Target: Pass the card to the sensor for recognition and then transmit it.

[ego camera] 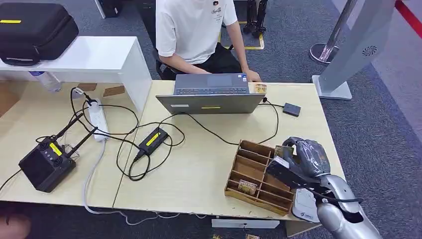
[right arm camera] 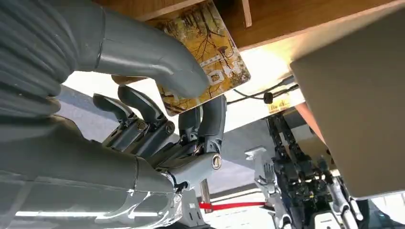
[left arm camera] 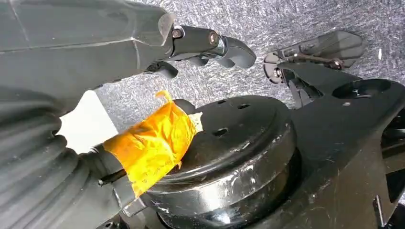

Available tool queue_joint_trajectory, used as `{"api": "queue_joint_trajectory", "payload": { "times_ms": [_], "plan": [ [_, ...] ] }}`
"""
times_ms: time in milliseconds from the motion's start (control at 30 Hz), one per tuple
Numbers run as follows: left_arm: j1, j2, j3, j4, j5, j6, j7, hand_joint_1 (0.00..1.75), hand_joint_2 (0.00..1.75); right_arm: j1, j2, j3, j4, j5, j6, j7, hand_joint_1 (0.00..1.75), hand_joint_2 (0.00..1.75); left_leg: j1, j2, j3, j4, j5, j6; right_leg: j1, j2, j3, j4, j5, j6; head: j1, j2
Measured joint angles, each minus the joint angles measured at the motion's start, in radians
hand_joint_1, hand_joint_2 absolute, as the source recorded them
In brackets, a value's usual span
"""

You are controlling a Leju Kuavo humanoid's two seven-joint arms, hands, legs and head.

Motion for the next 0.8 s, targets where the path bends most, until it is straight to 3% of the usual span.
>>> {"api": "queue_joint_trajectory", "payload": {
  "times_ms": [333, 800],
  "plan": [
    [0.0, 0.001, -0.003, 0.0, 0.0, -0.001, 0.01, 0.0, 1.75, -0.028, 0.0, 0.002, -0.013, -0.002, -0.01, -0.011, 1.75, 1.75, 0.0, 0.0, 0.0, 0.0, 0.0, 0.0, 0.0, 0.0, 0.0, 0.0, 0.0, 0.0, 0.0, 0.0],
    [-0.003, 0.004, -0.029, 0.0, -0.007, -0.012, 0.017, 0.0, 1.75, -0.162, 0.019, 0.014, -0.033, -0.007, -0.054, -0.028, 1.75, 1.75, 0.0, 0.0, 0.0, 0.0, 0.001, 0.0, 0.0, 0.0, 0.0, 0.0, 0.001, 0.0, 0.0, 0.0]
  ]
}}
